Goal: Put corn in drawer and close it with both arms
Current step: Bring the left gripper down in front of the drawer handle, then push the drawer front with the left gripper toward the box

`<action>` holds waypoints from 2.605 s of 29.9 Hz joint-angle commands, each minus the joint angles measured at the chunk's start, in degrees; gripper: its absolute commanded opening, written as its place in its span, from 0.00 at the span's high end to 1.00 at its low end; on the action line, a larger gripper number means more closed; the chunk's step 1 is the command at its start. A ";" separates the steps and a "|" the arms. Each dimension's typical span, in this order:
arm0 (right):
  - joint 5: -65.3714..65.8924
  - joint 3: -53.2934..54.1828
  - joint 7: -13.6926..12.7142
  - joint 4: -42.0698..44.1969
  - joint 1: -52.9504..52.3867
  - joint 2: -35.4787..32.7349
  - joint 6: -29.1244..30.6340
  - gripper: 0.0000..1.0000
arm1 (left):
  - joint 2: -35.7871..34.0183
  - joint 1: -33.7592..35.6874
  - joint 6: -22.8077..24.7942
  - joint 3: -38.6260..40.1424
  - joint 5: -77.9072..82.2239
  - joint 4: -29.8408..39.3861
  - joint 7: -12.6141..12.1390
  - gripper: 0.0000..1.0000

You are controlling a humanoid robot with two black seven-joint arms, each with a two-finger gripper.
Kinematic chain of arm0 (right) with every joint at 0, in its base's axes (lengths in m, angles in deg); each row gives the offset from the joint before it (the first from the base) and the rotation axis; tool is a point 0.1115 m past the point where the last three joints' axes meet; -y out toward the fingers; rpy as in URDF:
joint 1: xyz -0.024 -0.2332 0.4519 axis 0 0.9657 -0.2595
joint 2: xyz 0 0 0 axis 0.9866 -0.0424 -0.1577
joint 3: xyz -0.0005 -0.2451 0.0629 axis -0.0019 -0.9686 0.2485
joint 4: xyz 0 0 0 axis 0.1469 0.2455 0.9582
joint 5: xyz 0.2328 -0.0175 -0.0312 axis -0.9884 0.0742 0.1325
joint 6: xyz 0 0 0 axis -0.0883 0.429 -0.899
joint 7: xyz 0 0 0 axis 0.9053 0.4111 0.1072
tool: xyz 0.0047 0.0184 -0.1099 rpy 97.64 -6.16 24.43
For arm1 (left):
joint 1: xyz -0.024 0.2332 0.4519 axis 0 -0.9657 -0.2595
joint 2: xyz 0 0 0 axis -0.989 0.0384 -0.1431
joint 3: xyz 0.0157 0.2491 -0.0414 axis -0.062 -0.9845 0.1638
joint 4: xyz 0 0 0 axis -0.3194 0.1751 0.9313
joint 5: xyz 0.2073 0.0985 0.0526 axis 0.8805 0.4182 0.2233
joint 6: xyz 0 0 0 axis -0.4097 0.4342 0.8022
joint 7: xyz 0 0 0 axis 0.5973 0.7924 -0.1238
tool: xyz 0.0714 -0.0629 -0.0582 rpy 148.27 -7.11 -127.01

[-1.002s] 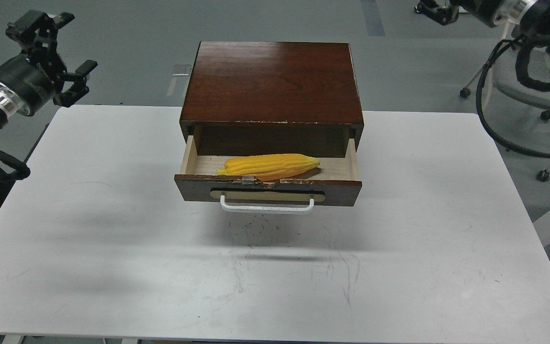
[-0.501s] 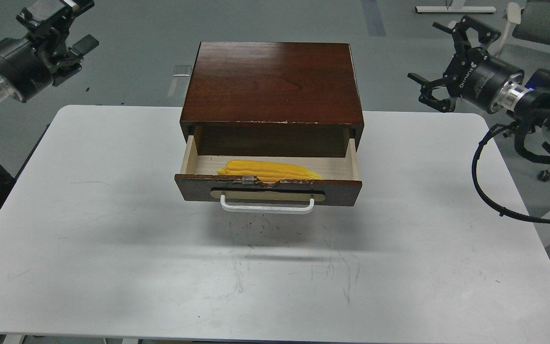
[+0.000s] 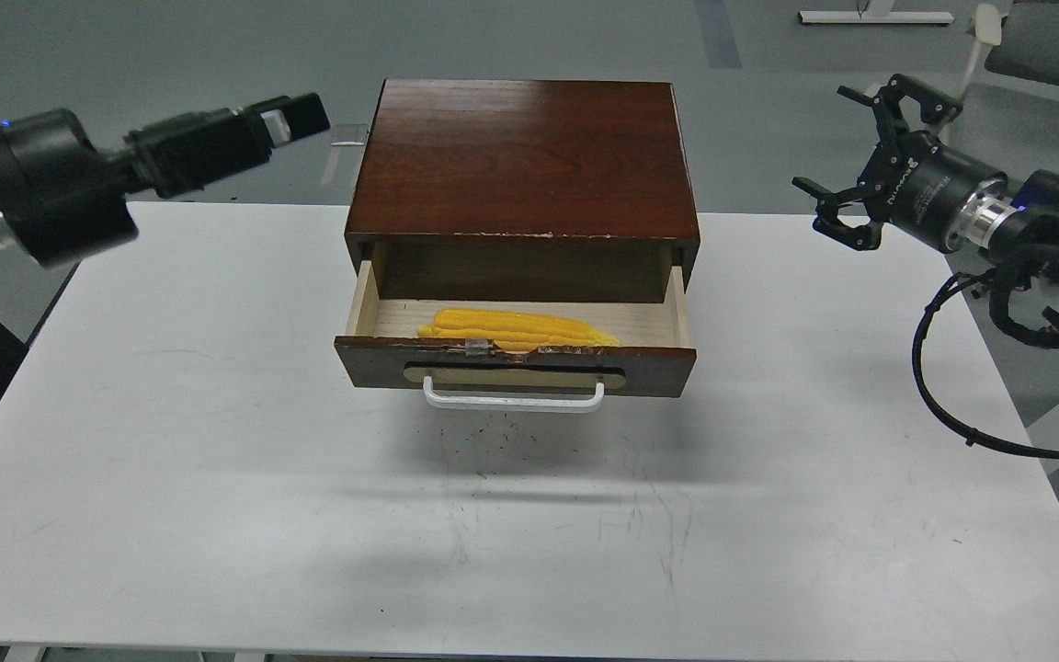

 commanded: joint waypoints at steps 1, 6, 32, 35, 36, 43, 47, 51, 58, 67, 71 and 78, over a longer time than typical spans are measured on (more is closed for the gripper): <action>0.00 -0.13 -0.17 -0.06 1.33 0.01 0.01 0.04 | 3.85 -0.03 -0.84 -1.33 9.69 1.00 -0.02 0.85; 0.00 0.05 -0.09 0.11 1.51 0.63 -0.08 0.03 | 8.43 -1.60 -16.16 -5.01 29.99 1.00 -0.02 1.00; 0.09 -0.30 -0.17 5.74 1.86 4.76 -4.03 0.04 | 18.72 -16.72 -33.10 -15.31 56.16 -4.88 -0.02 1.00; 0.09 -0.30 -0.17 6.26 1.86 4.76 -4.21 0.04 | 19.51 -16.64 -31.79 -15.39 56.16 -7.43 -0.02 1.00; 0.09 -0.30 -0.17 6.44 1.86 4.93 -4.30 0.04 | 20.38 -16.29 -30.91 -15.31 56.16 -8.13 -0.02 1.00; 0.09 -0.30 -0.17 6.44 1.77 5.11 -4.30 0.04 | 24.69 -16.02 -29.58 -14.95 56.16 -9.54 -0.02 1.00; 0.09 -0.39 -0.17 6.35 1.86 5.11 -4.30 0.04 | 25.93 -16.02 -29.58 -14.43 56.16 -10.86 -0.02 1.00; 0.09 -0.39 -0.17 6.35 1.86 5.20 -4.30 0.04 | 26.81 -16.02 -29.58 -14.34 56.16 -12.71 -0.02 1.00; 0.09 -0.39 -0.17 6.44 2.04 5.20 -4.82 0.04 | 26.89 -15.93 -28.18 -14.34 56.16 -15.25 -0.02 1.00; 0.18 -0.56 -0.17 6.44 2.39 5.55 -6.14 0.04 | 28.39 -16.02 -28.26 -13.64 56.16 -17.90 -0.02 1.00; 0.18 -0.57 -0.09 6.44 2.47 5.55 -6.23 0.04 | 29.44 -16.55 -28.18 -11.71 56.16 -17.90 -0.02 1.00; 0.18 -0.57 -0.09 5.74 2.30 5.81 -7.20 0.04 | 29.44 -16.64 -28.09 -11.35 56.16 -18.86 -0.02 1.00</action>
